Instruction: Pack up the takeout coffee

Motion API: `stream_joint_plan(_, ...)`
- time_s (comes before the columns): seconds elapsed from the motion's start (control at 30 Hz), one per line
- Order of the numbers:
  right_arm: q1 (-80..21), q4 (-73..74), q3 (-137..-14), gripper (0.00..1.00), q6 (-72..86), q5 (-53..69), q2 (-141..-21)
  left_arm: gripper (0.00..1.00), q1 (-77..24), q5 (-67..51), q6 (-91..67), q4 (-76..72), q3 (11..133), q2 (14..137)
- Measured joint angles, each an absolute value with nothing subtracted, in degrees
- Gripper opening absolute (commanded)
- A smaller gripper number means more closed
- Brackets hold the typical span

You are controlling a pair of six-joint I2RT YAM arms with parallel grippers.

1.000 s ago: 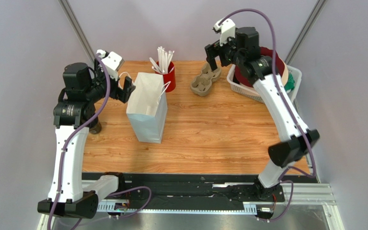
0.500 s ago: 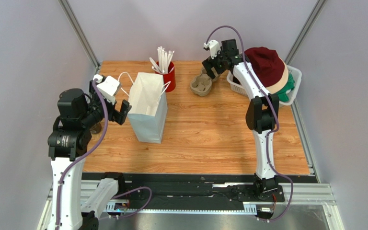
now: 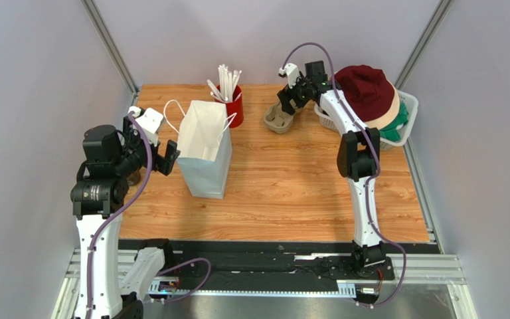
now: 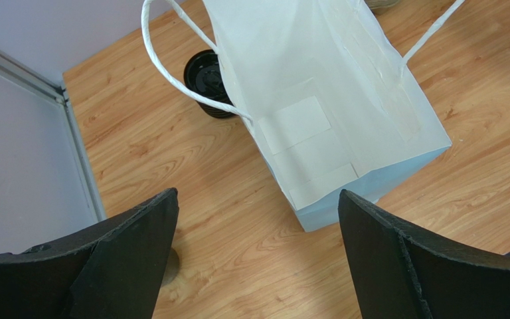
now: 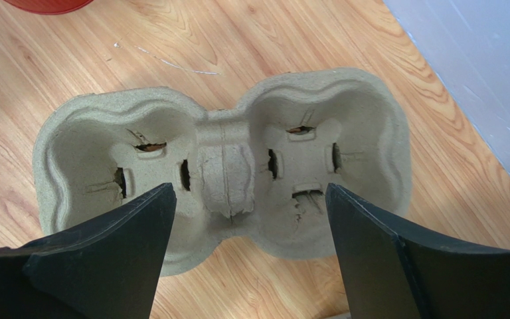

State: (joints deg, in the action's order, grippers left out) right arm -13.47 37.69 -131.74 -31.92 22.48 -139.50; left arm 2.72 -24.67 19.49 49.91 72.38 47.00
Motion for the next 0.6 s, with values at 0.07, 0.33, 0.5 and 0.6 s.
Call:
stream_joint_plan(0.07,-13.63,37.6,-131.74,0.88,-32.4,22.9,-139.85,0.99,3.7,-25.36,19.42,49.91,72.38,47.09)
stream_joint_plan(0.33,-13.8,36.64,-131.81,0.78,-33.34,23.64,-141.16,0.99,5.43,-27.44,19.18,49.89,72.38,47.05)
stream_joint_plan(0.5,-13.85,36.4,-132.03,0.74,-33.58,23.75,-142.47,0.99,5.89,-28.12,19.16,49.89,72.36,47.05)
stream_joint_plan(0.6,-13.96,36.25,-132.07,0.7,-33.71,23.9,-143.02,0.99,6.09,-28.42,19.14,49.87,72.27,47.07)
